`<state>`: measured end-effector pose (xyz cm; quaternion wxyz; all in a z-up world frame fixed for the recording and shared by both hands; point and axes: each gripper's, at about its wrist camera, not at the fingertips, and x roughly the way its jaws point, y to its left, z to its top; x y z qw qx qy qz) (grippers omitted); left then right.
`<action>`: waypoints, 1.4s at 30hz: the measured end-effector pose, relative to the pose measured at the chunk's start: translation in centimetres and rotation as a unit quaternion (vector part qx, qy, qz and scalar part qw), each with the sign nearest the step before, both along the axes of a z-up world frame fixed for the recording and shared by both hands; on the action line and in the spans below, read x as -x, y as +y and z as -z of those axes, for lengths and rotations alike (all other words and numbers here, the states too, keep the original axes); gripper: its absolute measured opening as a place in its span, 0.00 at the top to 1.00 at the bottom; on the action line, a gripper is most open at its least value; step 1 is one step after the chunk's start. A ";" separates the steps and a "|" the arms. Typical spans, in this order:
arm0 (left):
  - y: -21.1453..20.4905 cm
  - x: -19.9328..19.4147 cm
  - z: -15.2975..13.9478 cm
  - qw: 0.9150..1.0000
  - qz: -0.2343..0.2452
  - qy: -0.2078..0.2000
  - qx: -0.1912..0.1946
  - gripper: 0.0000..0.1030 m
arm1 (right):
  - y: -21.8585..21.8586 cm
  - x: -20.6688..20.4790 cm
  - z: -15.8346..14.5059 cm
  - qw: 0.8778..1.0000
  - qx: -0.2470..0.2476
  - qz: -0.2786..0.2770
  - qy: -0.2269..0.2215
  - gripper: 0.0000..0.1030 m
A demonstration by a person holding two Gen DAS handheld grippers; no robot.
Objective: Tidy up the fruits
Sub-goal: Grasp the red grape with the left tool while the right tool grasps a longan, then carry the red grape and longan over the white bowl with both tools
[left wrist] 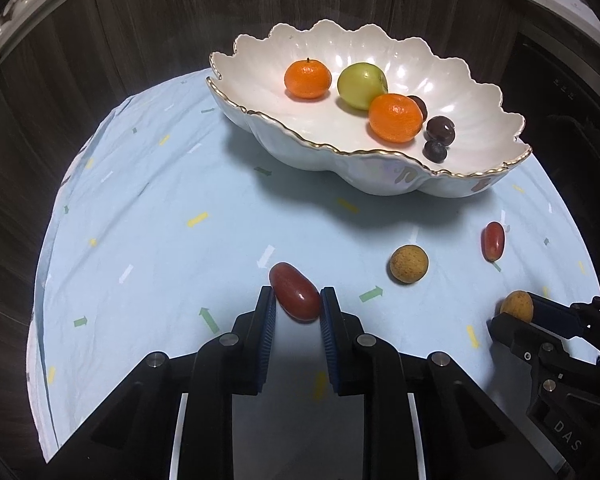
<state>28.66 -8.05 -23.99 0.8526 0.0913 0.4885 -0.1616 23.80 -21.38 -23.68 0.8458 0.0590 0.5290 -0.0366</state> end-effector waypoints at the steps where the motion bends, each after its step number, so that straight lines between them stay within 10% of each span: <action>1: 0.0 0.0 -0.1 1.000 0.000 0.000 -0.001 0.77 | 0.0 0.0 -0.1 1.000 0.000 0.000 -0.001 0.73; 42: -1.2 1.8 -7.7 0.999 -0.015 -0.036 0.002 0.78 | -2.6 0.4 -7.5 0.996 -0.011 0.024 -0.090 0.73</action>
